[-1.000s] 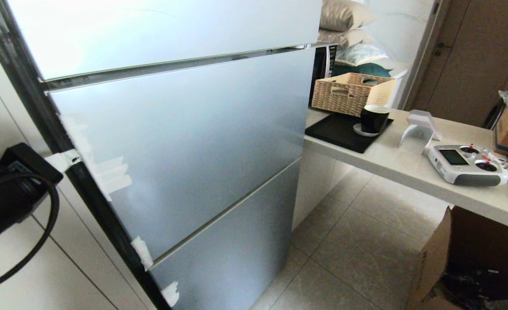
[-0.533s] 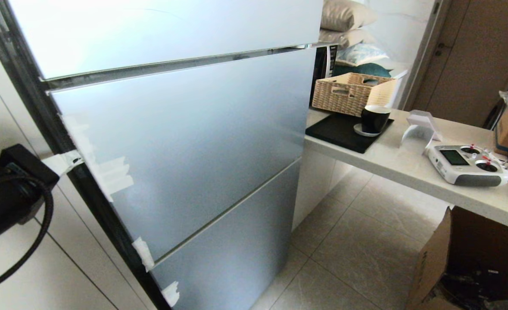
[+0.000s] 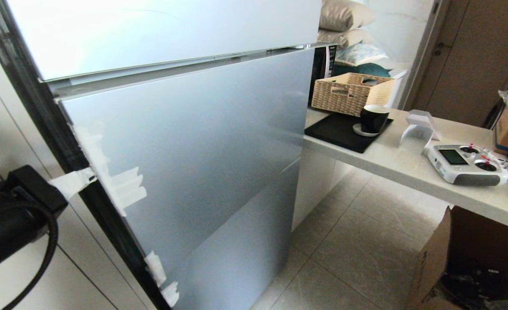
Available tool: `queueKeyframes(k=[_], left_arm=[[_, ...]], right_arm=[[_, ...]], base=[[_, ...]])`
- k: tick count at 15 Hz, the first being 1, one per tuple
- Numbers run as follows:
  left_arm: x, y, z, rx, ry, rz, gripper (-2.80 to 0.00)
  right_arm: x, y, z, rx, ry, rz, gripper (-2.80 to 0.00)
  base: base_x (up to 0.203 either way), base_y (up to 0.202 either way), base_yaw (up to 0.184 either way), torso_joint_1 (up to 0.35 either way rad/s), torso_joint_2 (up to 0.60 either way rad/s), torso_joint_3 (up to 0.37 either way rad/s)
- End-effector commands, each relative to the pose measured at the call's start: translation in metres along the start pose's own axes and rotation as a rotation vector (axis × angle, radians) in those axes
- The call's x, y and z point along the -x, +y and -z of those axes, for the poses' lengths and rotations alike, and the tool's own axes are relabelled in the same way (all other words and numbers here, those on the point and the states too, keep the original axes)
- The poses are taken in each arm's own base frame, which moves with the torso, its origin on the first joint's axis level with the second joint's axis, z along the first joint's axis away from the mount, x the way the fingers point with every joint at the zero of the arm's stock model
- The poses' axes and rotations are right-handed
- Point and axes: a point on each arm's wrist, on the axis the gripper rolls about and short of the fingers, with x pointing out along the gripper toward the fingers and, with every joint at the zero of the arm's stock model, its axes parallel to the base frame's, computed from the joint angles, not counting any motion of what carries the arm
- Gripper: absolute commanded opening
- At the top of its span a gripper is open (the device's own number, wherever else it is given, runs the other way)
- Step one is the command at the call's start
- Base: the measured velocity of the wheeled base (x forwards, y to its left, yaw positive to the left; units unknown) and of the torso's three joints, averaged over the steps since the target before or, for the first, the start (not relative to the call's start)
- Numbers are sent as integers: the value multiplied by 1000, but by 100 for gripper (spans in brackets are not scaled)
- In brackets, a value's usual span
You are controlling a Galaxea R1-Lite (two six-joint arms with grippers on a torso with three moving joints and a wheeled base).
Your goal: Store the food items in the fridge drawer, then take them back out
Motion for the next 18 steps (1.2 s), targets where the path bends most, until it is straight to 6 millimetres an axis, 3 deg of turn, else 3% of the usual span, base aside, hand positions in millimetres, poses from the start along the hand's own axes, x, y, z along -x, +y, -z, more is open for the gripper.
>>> queueKeyframes(k=[1,6,18], left_arm=[[8,-1,0,5,-4,27,-280],[15,-3,12,3,86,123,-280],[9,-17,33,50,287,284,-280]], right_arm=[[0,0,0,1,1,0,-280],[0,0,0,1,-1,0,-280],[0,0,0,1,0,0,-280]], base=[[0,0,0,0,0,0],[0,0,0,0,0,0],[0,0,0,0,0,0]])
